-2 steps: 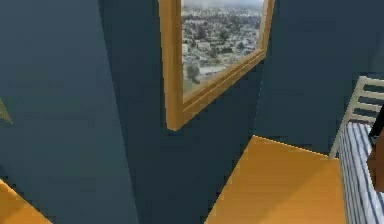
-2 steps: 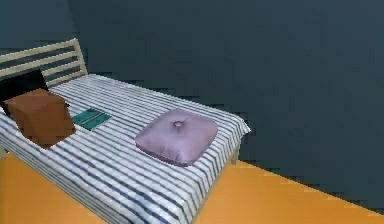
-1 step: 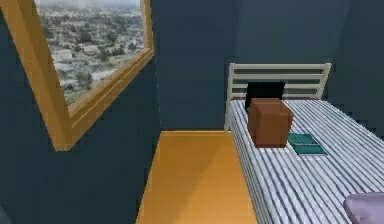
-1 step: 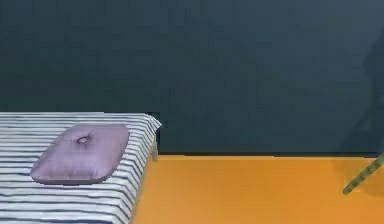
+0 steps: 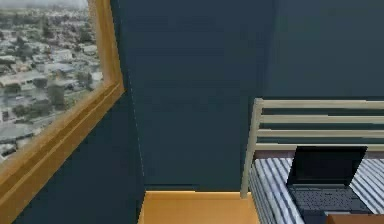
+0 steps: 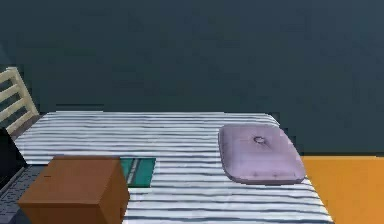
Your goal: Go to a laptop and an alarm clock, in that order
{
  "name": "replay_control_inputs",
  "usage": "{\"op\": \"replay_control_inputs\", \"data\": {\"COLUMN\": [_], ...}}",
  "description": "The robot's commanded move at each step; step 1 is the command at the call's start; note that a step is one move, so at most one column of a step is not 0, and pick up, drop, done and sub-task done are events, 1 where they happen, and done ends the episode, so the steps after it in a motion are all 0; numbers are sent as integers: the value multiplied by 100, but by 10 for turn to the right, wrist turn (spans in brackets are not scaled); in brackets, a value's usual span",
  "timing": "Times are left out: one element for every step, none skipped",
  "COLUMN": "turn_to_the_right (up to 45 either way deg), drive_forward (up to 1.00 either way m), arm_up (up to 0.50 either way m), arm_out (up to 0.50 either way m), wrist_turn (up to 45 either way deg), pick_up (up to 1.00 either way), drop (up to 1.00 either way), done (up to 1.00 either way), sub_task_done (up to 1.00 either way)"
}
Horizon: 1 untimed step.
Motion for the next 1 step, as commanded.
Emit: {"op": "replay_control_inputs", "data": {"turn_to_the_right": [180], "drive_forward": [0], "arm_up": [0], "arm_out": [0], "wrist_turn": [0], "pick_up": [0], "drop": [0], "done": [0], "sub_task_done": [0]}}
